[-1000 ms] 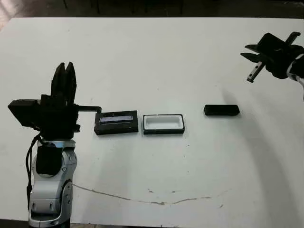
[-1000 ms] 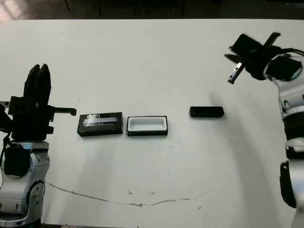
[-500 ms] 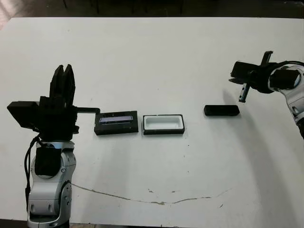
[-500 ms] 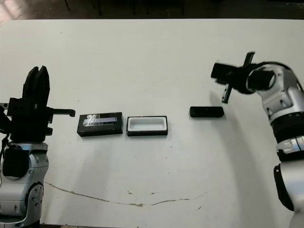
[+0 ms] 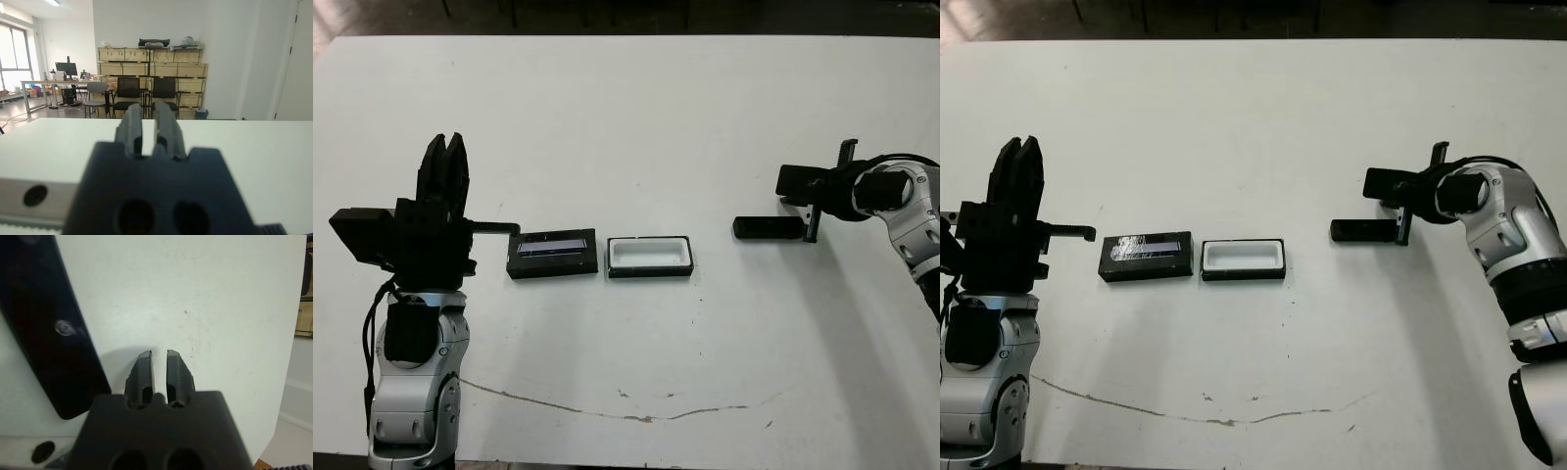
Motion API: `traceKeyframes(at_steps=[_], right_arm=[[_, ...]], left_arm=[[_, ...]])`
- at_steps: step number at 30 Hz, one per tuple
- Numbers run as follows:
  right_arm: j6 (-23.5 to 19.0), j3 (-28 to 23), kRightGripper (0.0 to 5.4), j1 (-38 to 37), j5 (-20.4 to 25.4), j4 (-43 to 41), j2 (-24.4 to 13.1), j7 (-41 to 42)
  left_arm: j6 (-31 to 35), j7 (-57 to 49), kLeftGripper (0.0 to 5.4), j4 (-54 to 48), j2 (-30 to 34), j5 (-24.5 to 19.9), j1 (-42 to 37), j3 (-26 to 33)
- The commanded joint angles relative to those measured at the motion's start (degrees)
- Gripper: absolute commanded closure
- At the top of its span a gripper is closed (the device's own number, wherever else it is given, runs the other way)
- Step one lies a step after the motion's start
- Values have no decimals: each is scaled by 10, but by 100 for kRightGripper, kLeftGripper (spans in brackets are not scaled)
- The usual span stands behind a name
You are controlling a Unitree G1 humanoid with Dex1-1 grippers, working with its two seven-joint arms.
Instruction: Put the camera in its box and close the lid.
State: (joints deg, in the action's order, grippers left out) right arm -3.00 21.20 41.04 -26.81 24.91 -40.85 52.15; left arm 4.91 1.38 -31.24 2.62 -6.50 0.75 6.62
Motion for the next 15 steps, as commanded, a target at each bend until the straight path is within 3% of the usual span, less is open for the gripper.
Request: traceKeyframes(at_steps=[1,15], right_arm=[[-22,7,539,-35,-3,-20,-8,19],[-32,-5,539,-95,19,-131,-55,73]], left_arm=[[1,3,540,6,8,6,8,0],[-5,3,540,16,9,5,-3,4]])
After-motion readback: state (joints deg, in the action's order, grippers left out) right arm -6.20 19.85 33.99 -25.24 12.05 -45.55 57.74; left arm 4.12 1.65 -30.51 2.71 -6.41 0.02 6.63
